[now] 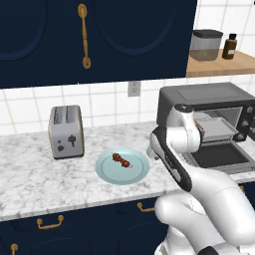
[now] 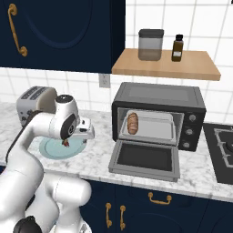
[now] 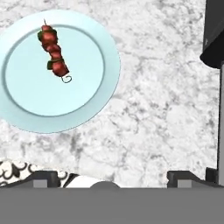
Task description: Pick up the kebab skewer and baguette bread, and place them inside the toaster oven. Close the toaster oven door and start by setting the timer.
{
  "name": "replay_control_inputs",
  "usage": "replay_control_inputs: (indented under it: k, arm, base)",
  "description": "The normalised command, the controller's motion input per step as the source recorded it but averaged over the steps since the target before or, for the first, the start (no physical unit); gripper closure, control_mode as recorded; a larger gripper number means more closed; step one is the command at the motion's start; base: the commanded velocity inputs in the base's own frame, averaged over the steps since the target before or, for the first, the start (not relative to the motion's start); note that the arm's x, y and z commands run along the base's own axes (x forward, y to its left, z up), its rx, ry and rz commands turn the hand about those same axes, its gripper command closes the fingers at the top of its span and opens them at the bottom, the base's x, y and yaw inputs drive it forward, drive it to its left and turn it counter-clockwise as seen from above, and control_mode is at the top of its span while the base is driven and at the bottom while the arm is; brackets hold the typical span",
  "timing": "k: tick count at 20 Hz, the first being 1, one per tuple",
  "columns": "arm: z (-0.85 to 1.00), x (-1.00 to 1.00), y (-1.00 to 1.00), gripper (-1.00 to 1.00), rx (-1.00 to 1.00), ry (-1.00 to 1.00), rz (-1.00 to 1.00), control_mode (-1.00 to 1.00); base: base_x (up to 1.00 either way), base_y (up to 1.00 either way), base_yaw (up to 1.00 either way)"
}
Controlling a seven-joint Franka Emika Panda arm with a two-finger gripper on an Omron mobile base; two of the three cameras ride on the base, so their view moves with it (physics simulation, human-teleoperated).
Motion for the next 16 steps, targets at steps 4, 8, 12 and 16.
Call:
replay_control_inputs:
  k: [4,8,12,16]
  arm:
    - [-0.24,0.60,1.00,-1.00,0.00,0.03,0.12,-1.00]
    - [-0.37,0.70,0.83,-1.00,0.00,0.05,0.10,-1.00]
    - [-0.37,0.50,0.19,-1.00,0.00,0.12,0.07,-1.00]
    - [-0.19,0.20,0.04,-1.00,0.00,0.02,0.01,-1.00]
  base:
    - [0.00,0.00,0.00]
    - [0.00,0.00,0.00]
    - [0.00,0.00,0.00]
    - [0.00,0.00,0.00]
